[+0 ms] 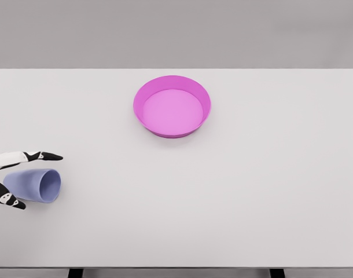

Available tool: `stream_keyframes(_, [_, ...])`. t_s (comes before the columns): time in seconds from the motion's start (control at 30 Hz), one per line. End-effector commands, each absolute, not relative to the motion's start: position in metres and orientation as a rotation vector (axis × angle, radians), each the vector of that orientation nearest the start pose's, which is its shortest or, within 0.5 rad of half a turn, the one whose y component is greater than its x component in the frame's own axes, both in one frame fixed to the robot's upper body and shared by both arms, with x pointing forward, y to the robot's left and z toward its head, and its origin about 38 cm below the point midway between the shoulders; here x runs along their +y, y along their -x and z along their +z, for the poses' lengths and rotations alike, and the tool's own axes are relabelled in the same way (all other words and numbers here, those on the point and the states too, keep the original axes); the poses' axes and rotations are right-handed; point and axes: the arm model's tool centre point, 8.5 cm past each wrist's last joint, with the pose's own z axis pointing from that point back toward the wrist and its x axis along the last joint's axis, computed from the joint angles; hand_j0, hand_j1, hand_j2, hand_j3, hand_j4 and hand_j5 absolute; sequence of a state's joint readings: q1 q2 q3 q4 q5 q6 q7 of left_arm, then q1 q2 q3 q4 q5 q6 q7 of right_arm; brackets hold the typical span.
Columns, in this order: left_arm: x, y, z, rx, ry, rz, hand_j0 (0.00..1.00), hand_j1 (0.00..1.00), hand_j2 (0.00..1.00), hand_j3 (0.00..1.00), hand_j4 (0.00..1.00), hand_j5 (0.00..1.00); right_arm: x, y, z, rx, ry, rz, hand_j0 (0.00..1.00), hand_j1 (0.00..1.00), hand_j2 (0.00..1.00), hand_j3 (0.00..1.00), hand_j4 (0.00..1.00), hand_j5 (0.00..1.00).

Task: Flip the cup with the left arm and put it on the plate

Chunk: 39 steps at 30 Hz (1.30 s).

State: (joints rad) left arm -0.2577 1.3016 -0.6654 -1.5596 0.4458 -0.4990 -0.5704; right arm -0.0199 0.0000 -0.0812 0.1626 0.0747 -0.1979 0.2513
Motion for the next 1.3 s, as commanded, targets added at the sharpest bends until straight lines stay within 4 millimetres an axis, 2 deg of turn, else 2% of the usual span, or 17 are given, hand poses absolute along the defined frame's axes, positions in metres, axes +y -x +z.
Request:
stream_keyframes(0.0, [0.425,-0.325,0.183,-1.197,0.136,-1.481,1.00,1.00,1.00,1.00,1.00,1.00,-0.245,0.022,-0.255,-0.058,-0.176,0.003,1.00,1.00,1.00,1.00,1.00,1.00])
stream_keyframes(0.2, [0.423,-0.324,0.173,-1.159,0.142,-1.456,1.00,1.00,1.00,1.00,1.00,1.00,-0.245,0.022,-0.255,-0.058,-0.176,0.003,1.00,1.00,1.00,1.00,1.00,1.00])
stream_keyframes(0.3, [0.425,-0.324,0.171,-1.137,0.137,-1.441,0.86,0.86,0.86,0.86,0.86,0.86,-0.245,0.022,-0.255,-0.056,-0.176,0.002,1.00,1.00,1.00,1.00,1.00,1.00])
stream_keyframes(0.43, [0.428,-0.322,0.165,-1.098,0.131,-1.419,0.83,0.83,0.83,0.83,0.83,0.83,-0.245,0.022,-0.255,-0.056,-0.176,0.002,1.00,1.00,1.00,1.00,1.00,1.00])
stream_keyframes(0.63, [0.426,-0.323,0.166,-1.094,0.136,-1.398,0.63,0.63,0.63,0.63,0.63,0.63,-0.245,0.023,-0.255,-0.055,-0.176,0.002,1.00,1.00,1.00,1.00,1.00,1.00])
stream_keyframes(0.73, [0.412,-0.325,0.177,-1.154,0.181,-1.388,0.53,0.53,0.53,0.53,0.53,0.53,-0.245,0.022,-0.255,-0.056,-0.176,0.002,1.00,1.00,1.00,1.00,1.00,1.00])
stream_keyframes(0.8, [0.401,-0.327,0.187,-1.200,0.199,-1.398,0.52,0.52,0.52,0.52,0.52,0.52,-0.245,0.022,-0.255,-0.056,-0.176,0.002,1.00,1.00,1.00,1.00,1.00,1.00])
stream_keyframes(0.87, [0.382,-0.337,0.199,-1.310,0.243,-1.364,0.48,0.48,0.48,0.48,0.48,0.48,-0.245,0.022,-0.255,-0.056,-0.176,0.002,1.00,1.00,1.00,1.00,1.00,1.00])
stream_keyframes(0.93, [0.373,-0.342,0.199,-1.342,0.260,-1.354,0.48,0.48,0.48,0.48,0.48,0.48,-0.245,0.023,-0.255,-0.055,-0.176,0.002,1.00,1.00,1.00,1.00,1.00,1.00])
stream_keyframes(1.03, [0.364,-0.351,0.212,-1.417,0.295,-1.311,0.48,0.48,0.48,0.48,0.48,0.48,-0.245,0.022,-0.255,-0.058,-0.176,0.003,1.00,1.00,1.00,1.00,1.00,1.00])
stream_keyframes(1.13, [0.343,-0.361,0.214,-1.499,0.366,-1.259,0.48,0.48,0.48,0.48,0.48,0.48,-0.245,0.022,-0.255,-0.058,-0.176,0.003,1.00,1.00,1.00,1.00,1.00,1.00])
stream_keyframes(1.27, [0.326,-0.372,0.216,-1.581,0.433,-1.126,0.48,0.48,0.48,0.48,0.48,0.48,-0.245,0.022,-0.255,-0.056,-0.176,0.002,1.00,1.00,1.00,1.00,1.00,1.00])
